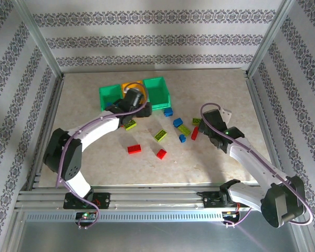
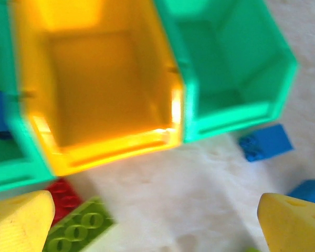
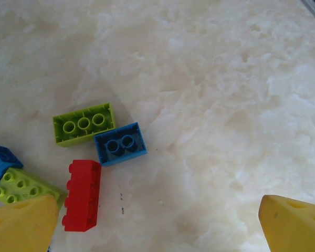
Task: Sort the legos into containers by color
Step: Pick up the lego from the center of the table.
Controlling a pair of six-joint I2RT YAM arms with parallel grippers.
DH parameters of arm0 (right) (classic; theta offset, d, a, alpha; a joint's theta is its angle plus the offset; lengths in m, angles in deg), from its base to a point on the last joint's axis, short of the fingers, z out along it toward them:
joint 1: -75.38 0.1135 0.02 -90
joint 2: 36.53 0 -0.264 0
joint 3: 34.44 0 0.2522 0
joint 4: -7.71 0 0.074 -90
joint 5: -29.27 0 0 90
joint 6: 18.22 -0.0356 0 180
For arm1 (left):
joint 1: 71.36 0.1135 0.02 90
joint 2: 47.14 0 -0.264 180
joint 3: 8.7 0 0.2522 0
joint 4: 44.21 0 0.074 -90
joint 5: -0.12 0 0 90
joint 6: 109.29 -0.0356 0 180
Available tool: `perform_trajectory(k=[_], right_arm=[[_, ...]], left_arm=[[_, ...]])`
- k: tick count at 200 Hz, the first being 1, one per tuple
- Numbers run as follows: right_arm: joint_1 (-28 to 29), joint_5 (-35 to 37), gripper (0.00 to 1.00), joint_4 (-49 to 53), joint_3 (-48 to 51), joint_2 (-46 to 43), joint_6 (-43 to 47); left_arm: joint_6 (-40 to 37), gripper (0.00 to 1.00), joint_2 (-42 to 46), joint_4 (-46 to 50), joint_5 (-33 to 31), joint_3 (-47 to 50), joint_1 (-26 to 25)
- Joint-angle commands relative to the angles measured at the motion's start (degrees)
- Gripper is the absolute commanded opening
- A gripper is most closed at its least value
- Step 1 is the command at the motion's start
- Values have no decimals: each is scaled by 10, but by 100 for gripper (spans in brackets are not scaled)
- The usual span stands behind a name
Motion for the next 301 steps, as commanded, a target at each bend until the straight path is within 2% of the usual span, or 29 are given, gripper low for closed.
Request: perform_trajectory(k=[1, 40, 76, 123, 160, 182, 210, 246, 263, 301], right_arm=[[-4, 8, 98, 21, 14, -20, -11], [-10, 6, 98, 22, 28, -47, -4], [-15, 1, 98, 24, 33, -57, 8], [-17, -4, 98, 29, 40, -70, 15], [-21, -6, 98, 30, 46, -81, 18], [-26, -6, 98, 34, 45, -85, 22], [-33, -10, 98, 35, 47, -90, 26], [-41, -16, 98, 35, 48, -89, 28], [-42, -18, 98, 35, 47, -88, 29], [-43, -20, 98, 34, 46, -85, 29]], left_arm=[[42, 100, -48, -57, 9, -26, -40], [87, 100, -116, -88, -28, -65, -89], [86, 100, -176, -77, -85, -124, -120], [101, 100, -262, -34, -90, -224, -120], [124, 92, -319, 18, -106, -299, -120], [127, 91, -345, 52, -122, -337, -120], [131, 87, -360, 71, -138, -354, -119], [133, 87, -385, 101, -141, -385, -115], [131, 82, -395, 107, -140, -396, -111], [129, 81, -413, 110, -132, -415, -104]])
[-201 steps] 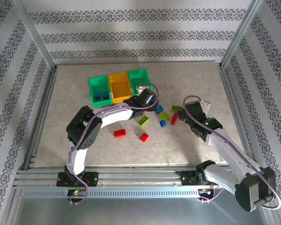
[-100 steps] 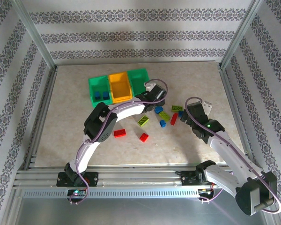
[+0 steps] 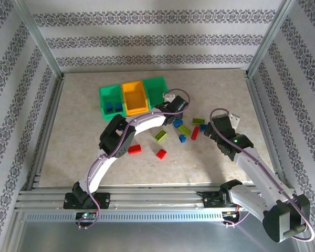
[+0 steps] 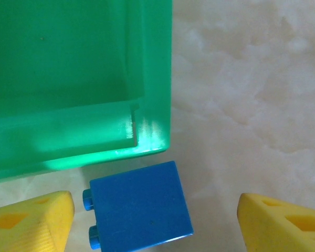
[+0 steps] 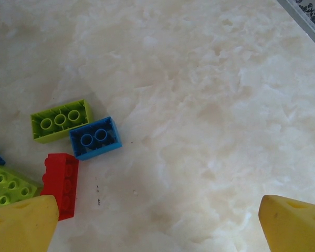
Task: Sort the legos into containers by color
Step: Pick up the lego from the center of the table.
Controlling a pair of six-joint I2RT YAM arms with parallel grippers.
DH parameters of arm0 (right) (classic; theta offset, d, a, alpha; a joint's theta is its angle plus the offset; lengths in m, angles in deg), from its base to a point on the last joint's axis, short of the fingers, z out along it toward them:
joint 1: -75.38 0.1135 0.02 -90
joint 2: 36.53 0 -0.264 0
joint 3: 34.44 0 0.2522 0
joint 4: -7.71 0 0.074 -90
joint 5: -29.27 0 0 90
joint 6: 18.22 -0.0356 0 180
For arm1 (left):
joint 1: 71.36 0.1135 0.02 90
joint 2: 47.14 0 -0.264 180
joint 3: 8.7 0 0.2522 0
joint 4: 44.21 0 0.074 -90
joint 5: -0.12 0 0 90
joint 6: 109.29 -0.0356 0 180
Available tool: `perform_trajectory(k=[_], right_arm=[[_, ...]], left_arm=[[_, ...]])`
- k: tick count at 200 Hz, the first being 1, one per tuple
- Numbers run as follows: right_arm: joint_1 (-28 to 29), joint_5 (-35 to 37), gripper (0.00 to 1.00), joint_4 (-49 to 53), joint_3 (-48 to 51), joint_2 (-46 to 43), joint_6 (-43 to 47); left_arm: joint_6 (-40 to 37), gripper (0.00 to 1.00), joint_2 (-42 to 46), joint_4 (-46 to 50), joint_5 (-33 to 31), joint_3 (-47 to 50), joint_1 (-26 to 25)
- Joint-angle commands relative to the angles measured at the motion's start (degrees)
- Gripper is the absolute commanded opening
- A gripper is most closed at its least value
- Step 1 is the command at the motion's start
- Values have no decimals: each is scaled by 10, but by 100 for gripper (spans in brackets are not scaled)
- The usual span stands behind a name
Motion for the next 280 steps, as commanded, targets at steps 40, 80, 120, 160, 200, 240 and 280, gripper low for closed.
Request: perform_trajectory(k=[40, 80, 120, 160, 200, 240, 280], right_arm=[[-5, -2, 98, 11, 7, 1, 9], [-8, -2, 98, 11, 8, 4, 10], [-12, -2, 98, 9, 11, 5, 7], [-14, -2, 98, 8, 11, 8, 6], [-16, -3, 98, 8, 12, 8, 5], [-16, -4, 98, 7, 12, 7, 2], [-17, -6, 98, 4, 11, 9, -1]], left_arm=[[-3, 77, -41, 44, -4, -60, 15], [-6, 73, -54, 49, -3, -76, 20], [-7, 66, -57, 52, 3, -76, 22], [-5, 50, -53, 56, 8, -69, 22], [-2, 37, -36, 44, 13, -42, 22], [-6, 31, -6, 25, 27, -5, 22], [-4, 30, 48, -21, 57, 67, 19]])
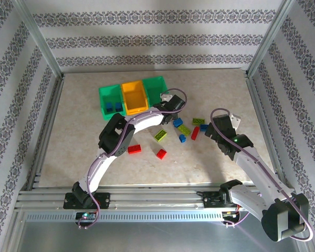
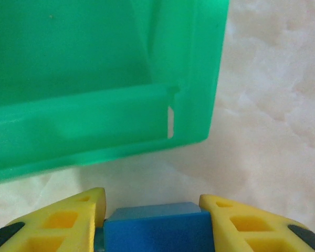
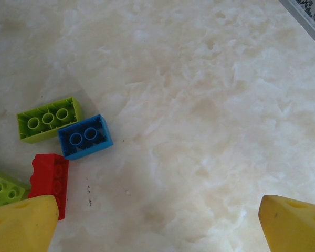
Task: Sort the legos into containers by color
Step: Pick up the lego from the center of the table, then place the lego in the container.
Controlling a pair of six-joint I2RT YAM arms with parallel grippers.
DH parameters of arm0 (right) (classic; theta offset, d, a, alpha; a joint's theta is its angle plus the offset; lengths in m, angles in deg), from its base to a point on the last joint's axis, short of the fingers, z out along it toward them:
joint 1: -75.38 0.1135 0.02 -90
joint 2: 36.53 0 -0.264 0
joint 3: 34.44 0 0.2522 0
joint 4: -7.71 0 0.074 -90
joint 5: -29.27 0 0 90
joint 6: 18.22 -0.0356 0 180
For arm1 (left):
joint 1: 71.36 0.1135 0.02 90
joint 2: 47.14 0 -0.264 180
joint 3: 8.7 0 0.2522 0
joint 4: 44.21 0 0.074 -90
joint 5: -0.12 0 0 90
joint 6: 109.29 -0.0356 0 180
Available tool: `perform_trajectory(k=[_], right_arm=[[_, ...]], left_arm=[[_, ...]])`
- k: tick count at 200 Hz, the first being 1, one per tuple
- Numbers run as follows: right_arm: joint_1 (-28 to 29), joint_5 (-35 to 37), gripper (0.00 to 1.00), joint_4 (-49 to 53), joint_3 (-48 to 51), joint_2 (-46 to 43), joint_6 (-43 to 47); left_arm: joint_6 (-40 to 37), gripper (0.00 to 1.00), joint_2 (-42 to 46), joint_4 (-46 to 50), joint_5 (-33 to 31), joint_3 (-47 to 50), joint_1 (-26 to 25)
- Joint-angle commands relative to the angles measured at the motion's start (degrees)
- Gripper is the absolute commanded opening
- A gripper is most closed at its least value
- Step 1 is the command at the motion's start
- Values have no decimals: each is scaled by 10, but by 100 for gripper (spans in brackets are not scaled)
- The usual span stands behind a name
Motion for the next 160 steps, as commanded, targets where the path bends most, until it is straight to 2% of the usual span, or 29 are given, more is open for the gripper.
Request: perform_trajectory(k=[1, 70, 127, 160], right_arm=[[-3, -1, 98, 5, 6, 3, 0], [-2, -8, 98, 2, 7, 0, -4], [1, -13, 98, -4, 8, 7, -9], [4, -13, 99, -4, 7, 10, -10]], left_arm=[[1, 30, 41, -19, 30, 42, 4], [-21, 30, 198, -101, 39, 208, 0], [-83, 30, 347, -98, -47, 319, 2], [-107, 30, 427, -69, -85, 374, 20]])
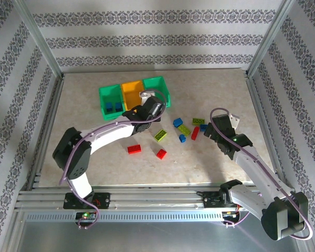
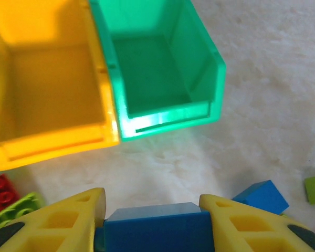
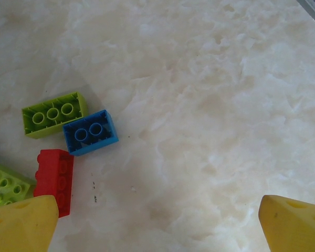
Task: Sort the legos into containers by color
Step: Place the lego in the container.
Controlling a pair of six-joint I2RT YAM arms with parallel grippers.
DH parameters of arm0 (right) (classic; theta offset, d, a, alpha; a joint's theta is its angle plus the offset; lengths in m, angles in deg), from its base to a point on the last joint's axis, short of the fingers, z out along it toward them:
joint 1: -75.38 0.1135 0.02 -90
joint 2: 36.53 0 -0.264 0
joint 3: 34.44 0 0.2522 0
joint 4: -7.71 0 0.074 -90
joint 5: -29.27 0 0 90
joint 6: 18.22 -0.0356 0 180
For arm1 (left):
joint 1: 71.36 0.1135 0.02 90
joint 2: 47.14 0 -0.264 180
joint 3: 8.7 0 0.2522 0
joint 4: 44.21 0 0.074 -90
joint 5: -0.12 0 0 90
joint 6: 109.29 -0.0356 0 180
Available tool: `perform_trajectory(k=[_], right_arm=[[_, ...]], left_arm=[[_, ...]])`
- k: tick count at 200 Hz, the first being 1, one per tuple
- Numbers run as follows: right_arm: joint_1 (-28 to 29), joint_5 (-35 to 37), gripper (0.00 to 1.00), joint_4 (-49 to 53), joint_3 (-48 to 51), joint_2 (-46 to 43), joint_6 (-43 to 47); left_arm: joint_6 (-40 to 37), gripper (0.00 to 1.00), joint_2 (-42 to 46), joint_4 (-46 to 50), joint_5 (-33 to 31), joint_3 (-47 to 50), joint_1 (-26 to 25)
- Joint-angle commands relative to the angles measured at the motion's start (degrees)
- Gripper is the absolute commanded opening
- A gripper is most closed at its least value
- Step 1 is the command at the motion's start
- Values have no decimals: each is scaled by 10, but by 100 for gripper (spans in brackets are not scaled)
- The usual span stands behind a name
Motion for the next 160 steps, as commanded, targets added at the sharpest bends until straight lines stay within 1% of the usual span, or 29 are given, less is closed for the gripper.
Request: perform_trajectory(k=[1, 18, 35, 55, 74, 103, 149, 160], right_arm=[[4, 0, 99, 0, 6, 3, -8], [6, 2, 98, -1, 5, 3, -8], [6, 2, 98, -1, 3, 5, -8], [8, 1, 98, -2, 0, 10, -10], [15, 2, 98, -4, -6, 17, -12], [29, 5, 98, -4, -19, 28, -12], [47, 10, 98, 3, -35, 39, -20], [51, 10, 98, 5, -36, 39, -20]], left_arm=[[-39, 30, 48, 21, -54, 34, 20], [-48, 30, 85, 46, -70, 57, 38], [-52, 30, 120, 66, -69, 78, 65], [-60, 30, 148, 78, -48, 96, 105], [-75, 30, 152, 90, -18, 95, 150], [-97, 30, 114, 106, 55, 61, 220], [-119, 30, 8, 96, 105, -17, 287], [-124, 30, -24, 98, 107, -41, 298]])
